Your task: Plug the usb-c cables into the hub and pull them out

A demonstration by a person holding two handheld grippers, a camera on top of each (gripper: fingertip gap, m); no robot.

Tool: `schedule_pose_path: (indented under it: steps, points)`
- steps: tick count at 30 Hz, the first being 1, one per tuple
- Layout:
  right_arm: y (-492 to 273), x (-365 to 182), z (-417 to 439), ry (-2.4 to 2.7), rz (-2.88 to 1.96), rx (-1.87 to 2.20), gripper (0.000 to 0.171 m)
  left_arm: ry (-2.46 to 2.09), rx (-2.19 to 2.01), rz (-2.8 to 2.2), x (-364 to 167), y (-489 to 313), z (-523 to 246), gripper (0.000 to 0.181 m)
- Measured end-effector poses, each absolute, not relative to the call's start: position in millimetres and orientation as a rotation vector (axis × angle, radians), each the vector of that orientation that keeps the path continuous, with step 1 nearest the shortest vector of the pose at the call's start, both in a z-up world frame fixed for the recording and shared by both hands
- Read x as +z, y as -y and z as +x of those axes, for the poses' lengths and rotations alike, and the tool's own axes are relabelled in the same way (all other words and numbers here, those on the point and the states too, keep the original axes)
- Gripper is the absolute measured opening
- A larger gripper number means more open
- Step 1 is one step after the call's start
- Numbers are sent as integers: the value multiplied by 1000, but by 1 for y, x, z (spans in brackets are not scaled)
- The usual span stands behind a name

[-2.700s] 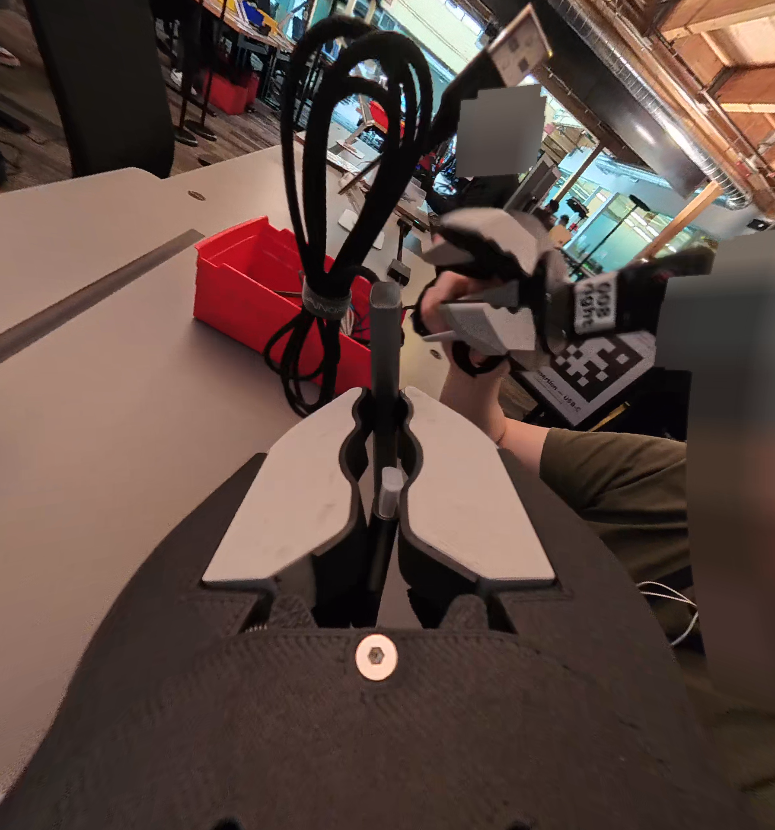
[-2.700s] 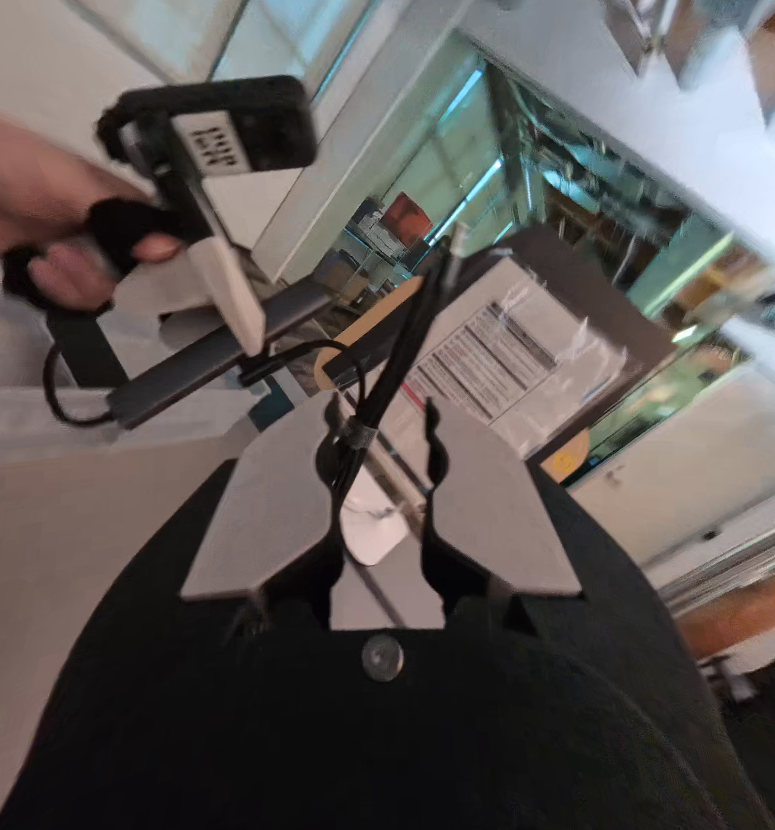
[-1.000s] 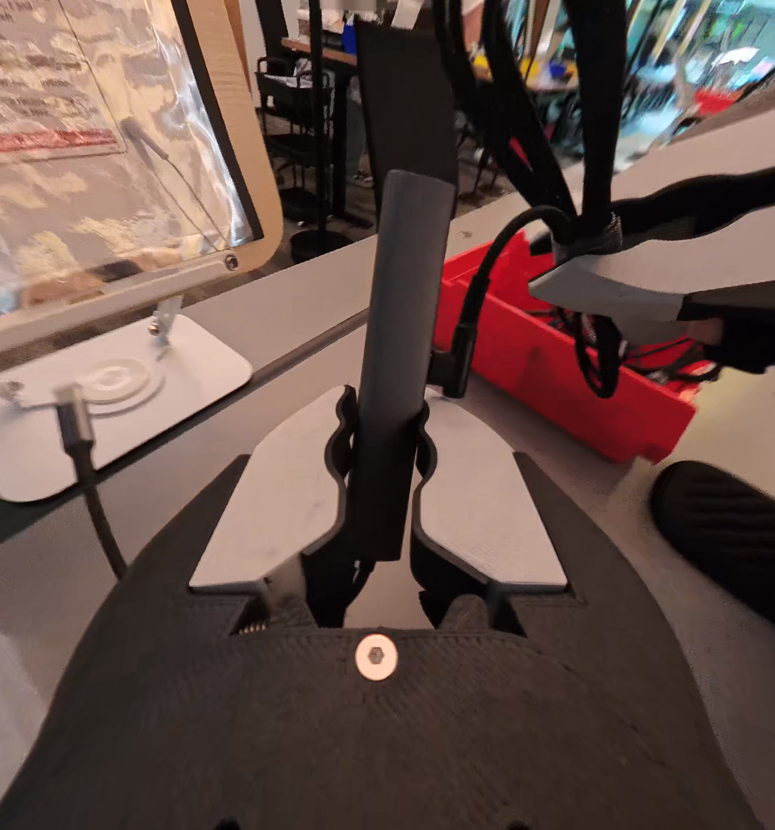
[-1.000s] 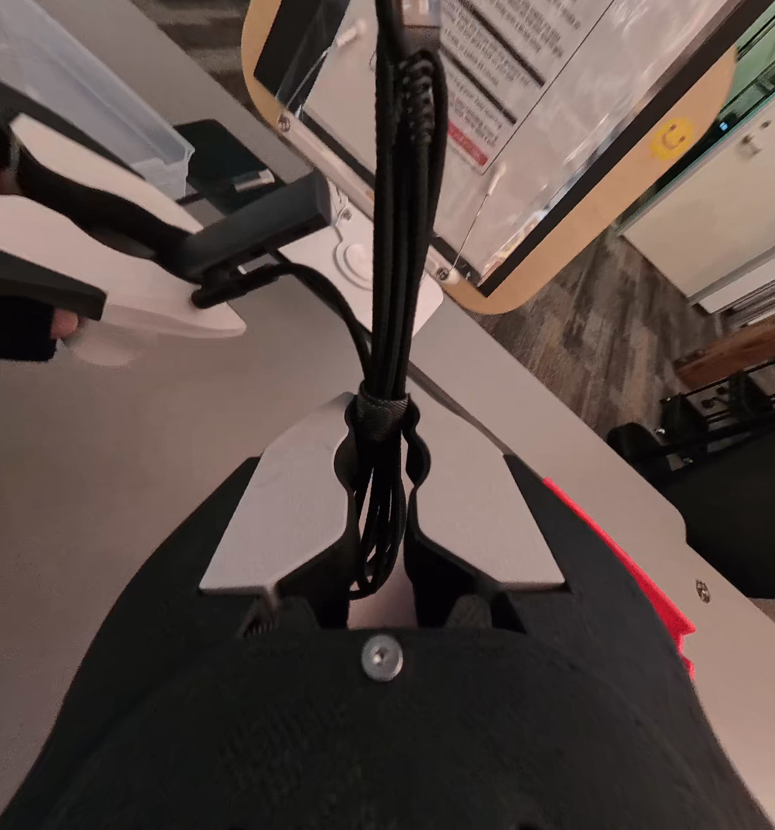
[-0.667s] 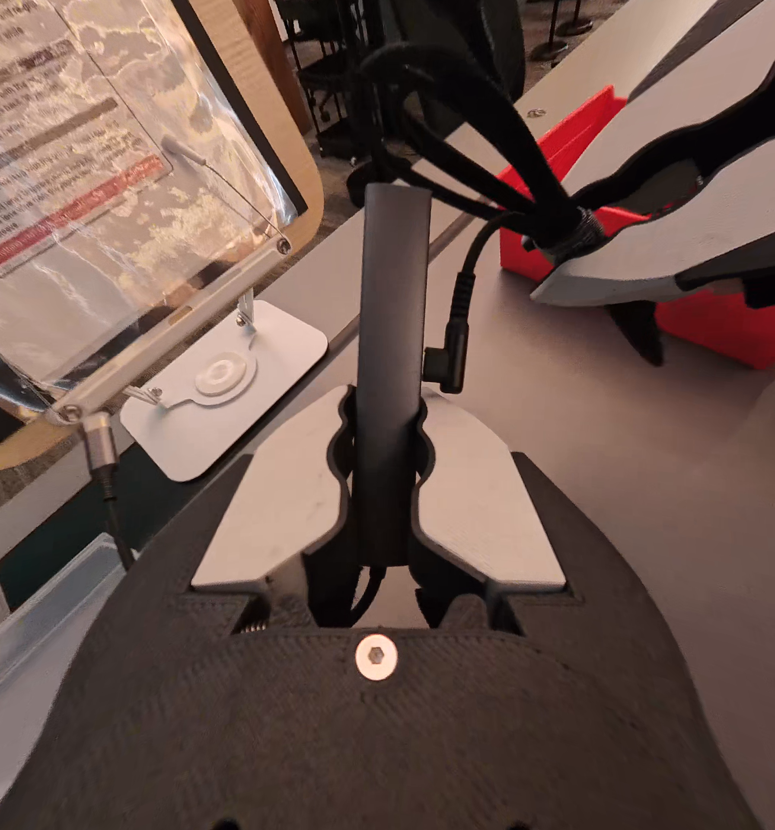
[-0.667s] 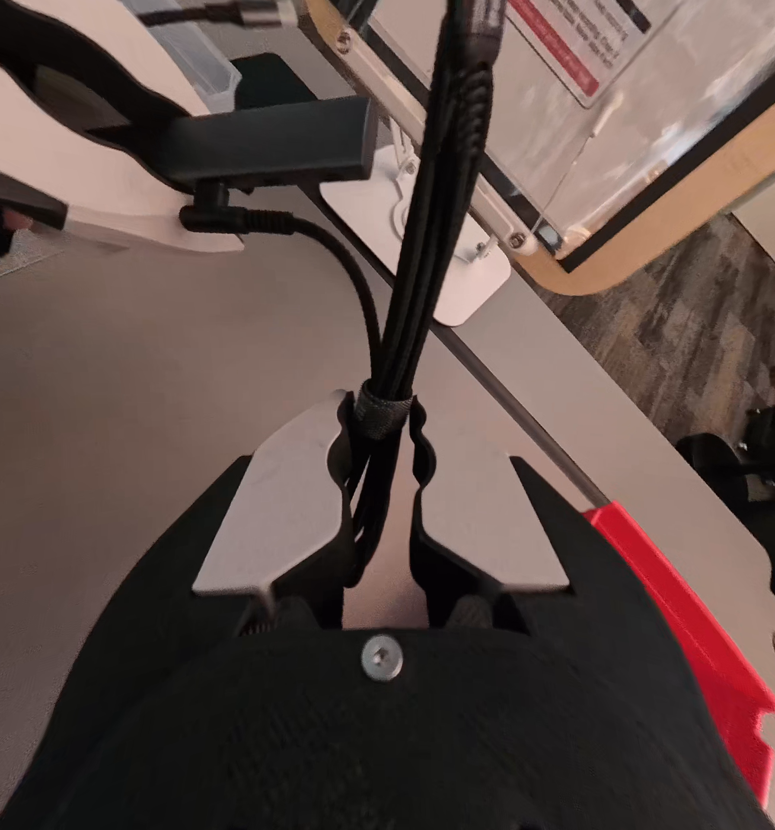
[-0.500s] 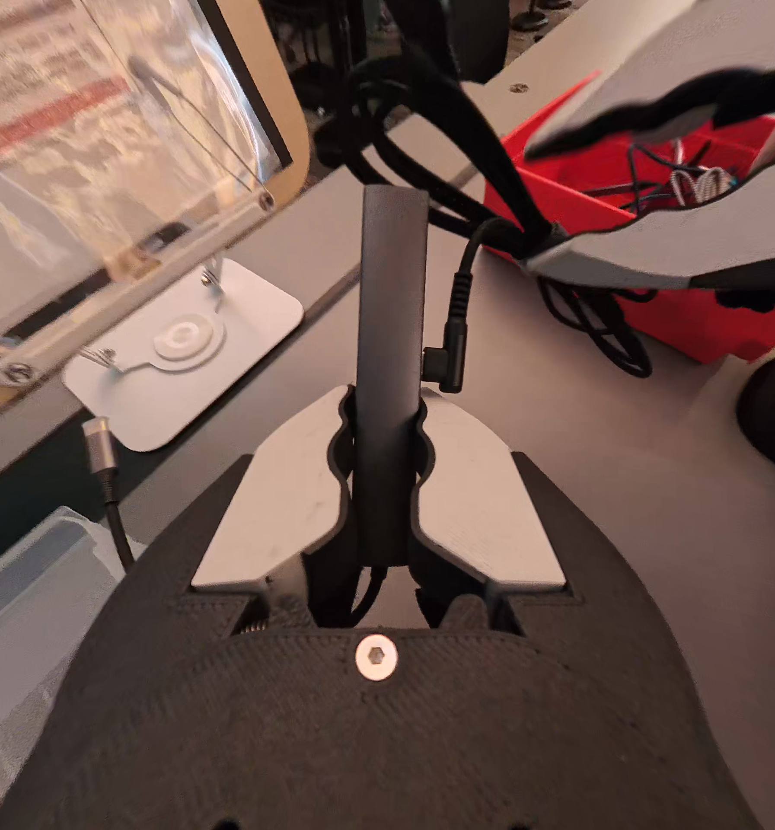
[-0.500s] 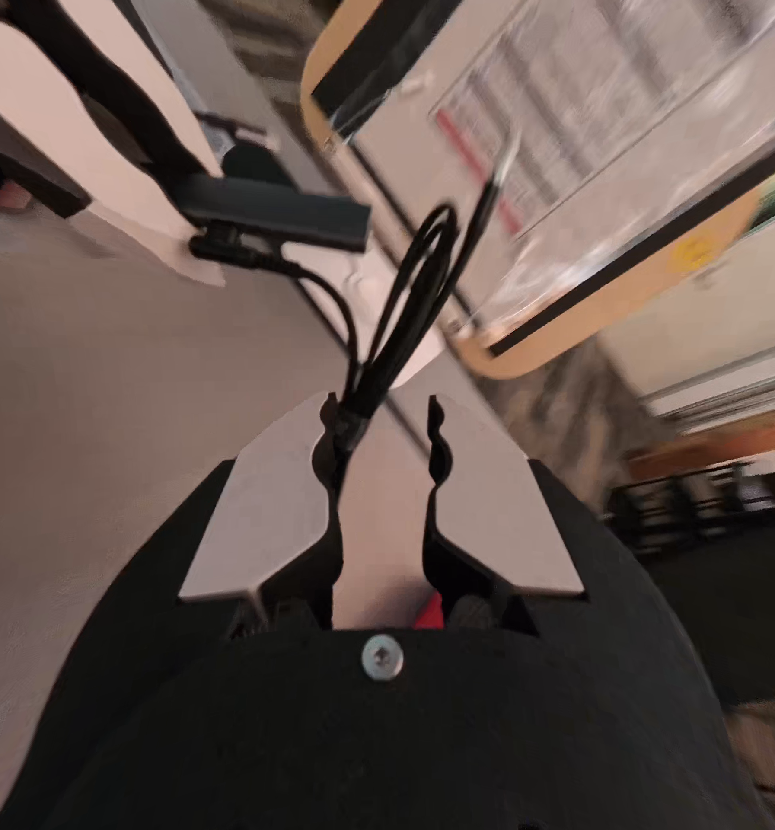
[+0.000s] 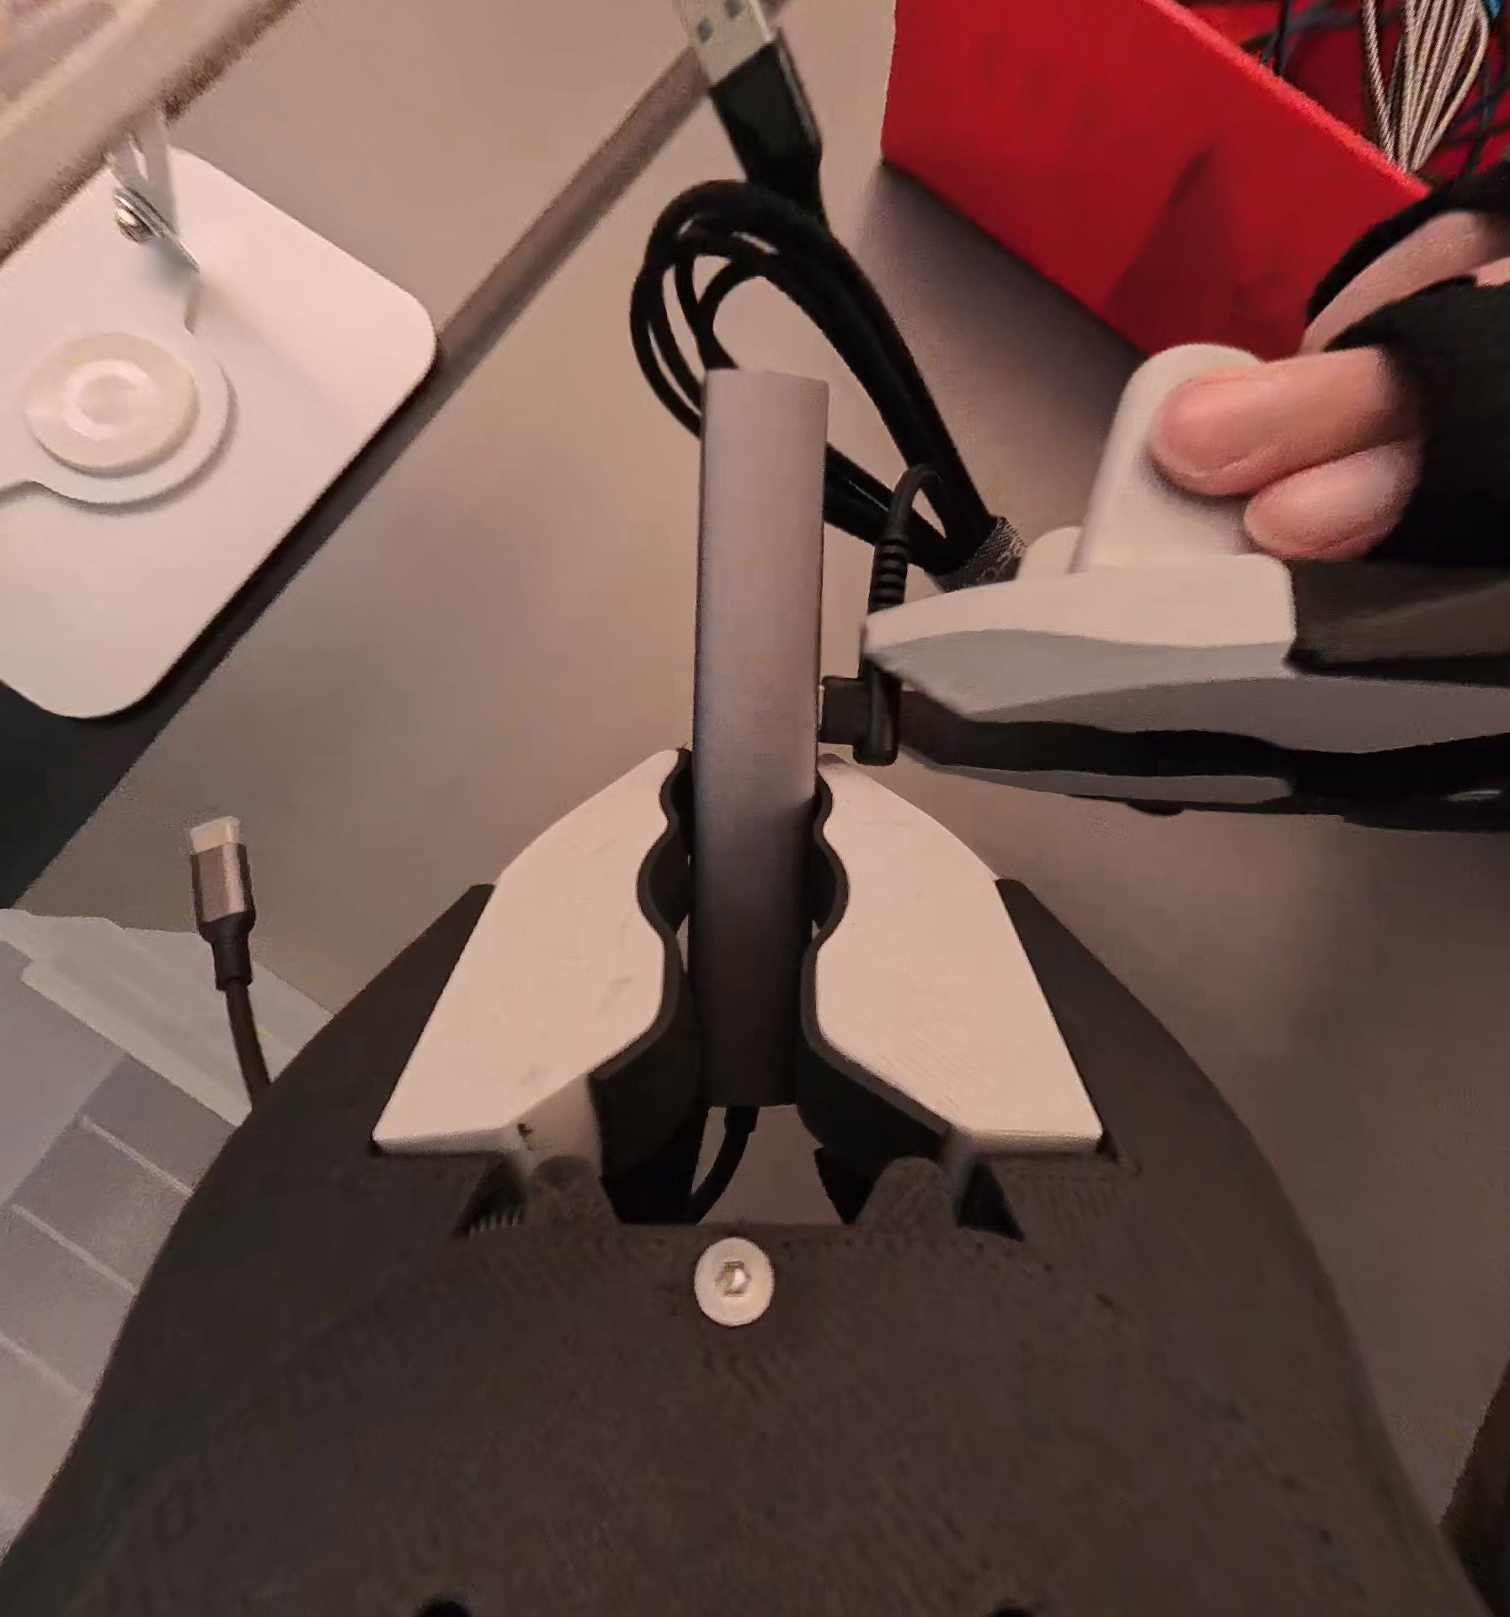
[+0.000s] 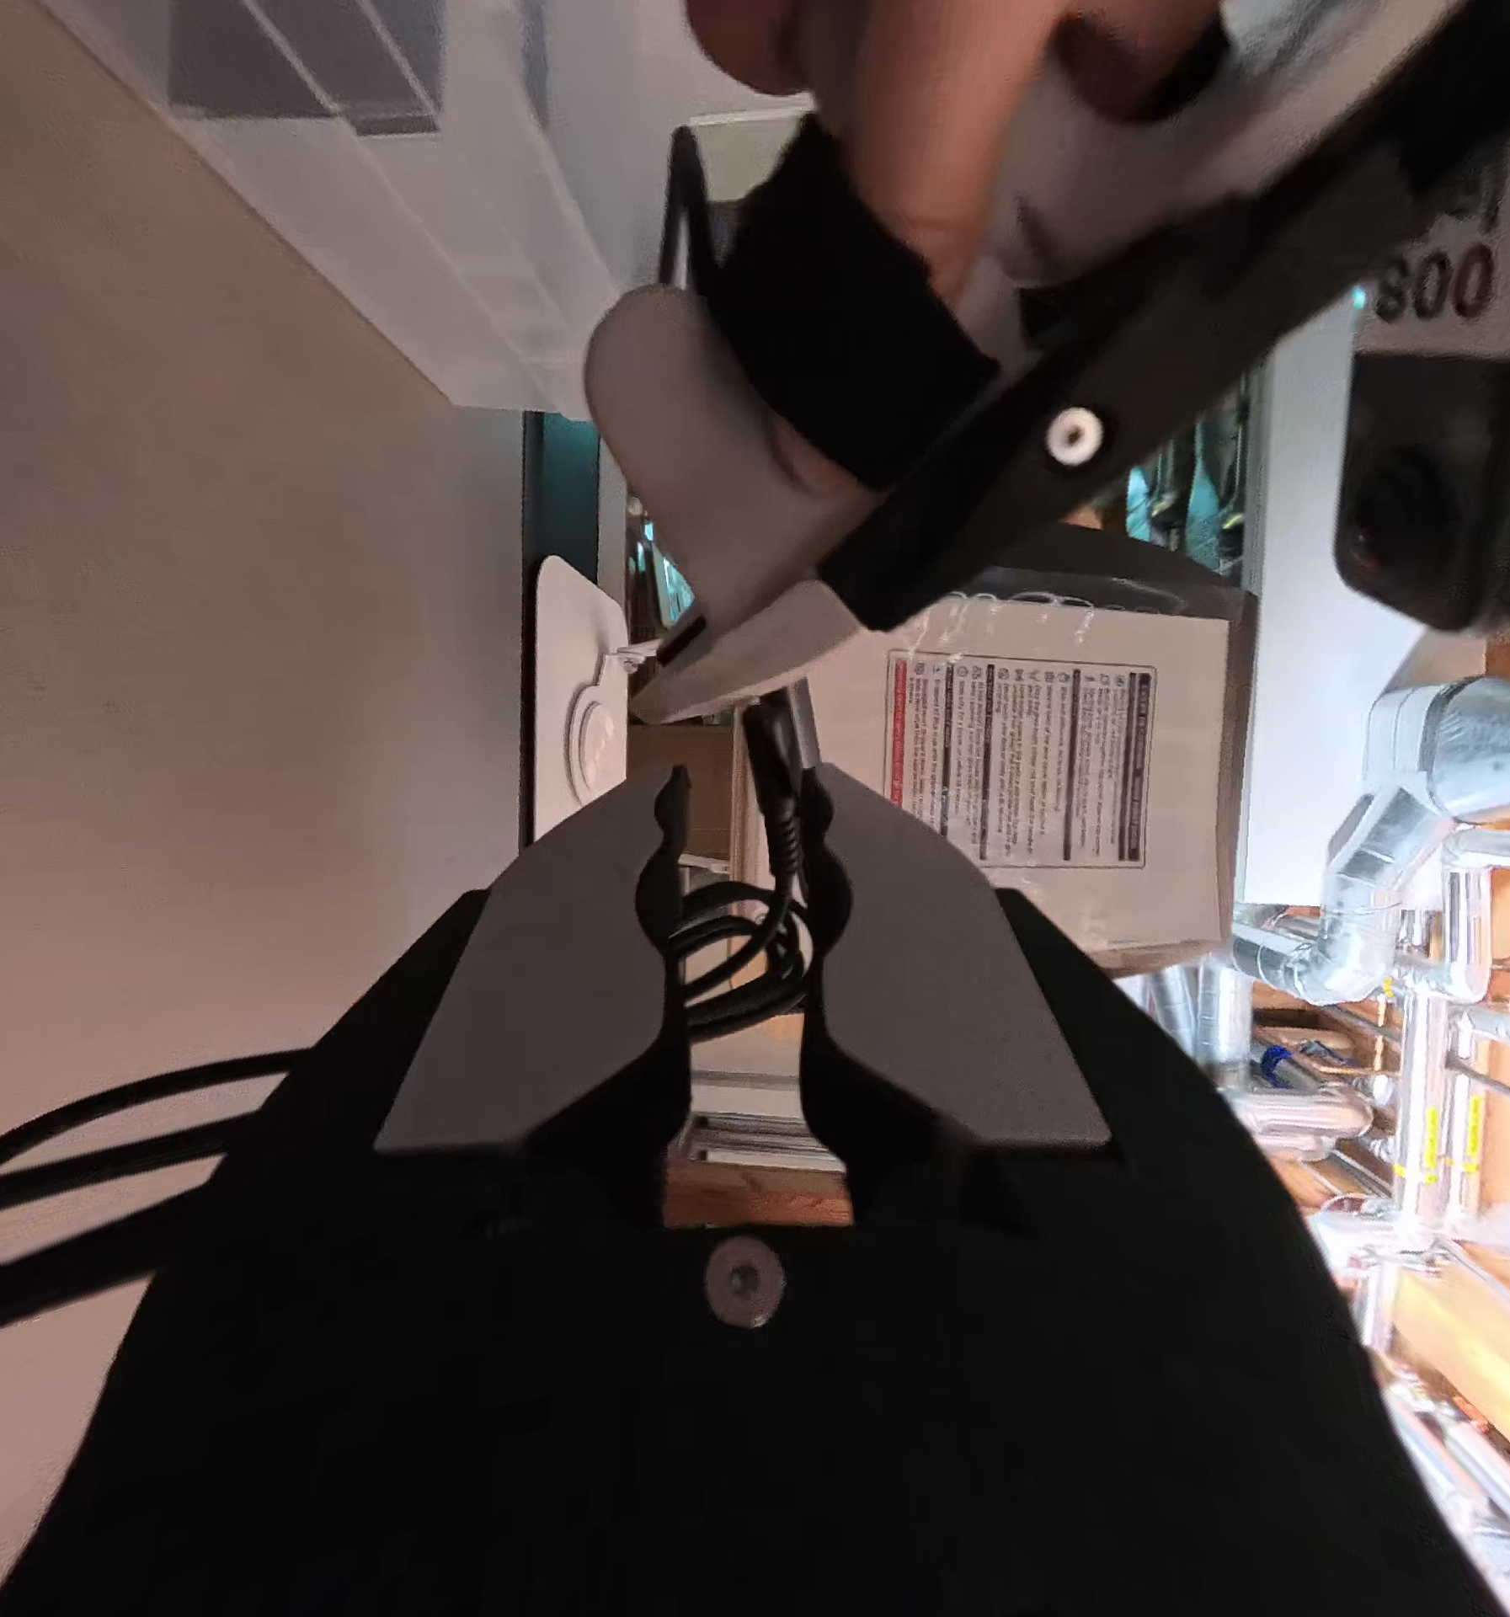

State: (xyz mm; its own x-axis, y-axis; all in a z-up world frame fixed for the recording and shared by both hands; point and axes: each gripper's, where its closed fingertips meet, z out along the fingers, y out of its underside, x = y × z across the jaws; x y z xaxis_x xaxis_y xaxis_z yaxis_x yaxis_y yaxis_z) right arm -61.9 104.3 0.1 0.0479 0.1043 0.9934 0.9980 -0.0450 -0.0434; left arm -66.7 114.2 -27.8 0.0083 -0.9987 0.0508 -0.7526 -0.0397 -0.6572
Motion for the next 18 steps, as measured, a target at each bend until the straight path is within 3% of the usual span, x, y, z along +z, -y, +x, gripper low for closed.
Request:
schedule_pose_path:
  steps: [3,6,18]
  points:
    - [-107,-9,-65,1263,-1324,-1178,23,-1841,-695,-1857,-35,-110,-68,21]
    - [-107,-10,-66,1277,-1303,-1194,9,-1874,-662,-1869,-42,-110,-69,21]
    - [-107,-20,-73,1258,-1314,-1131,8,-1918,-706,-1923,-51,-109,-72,21]
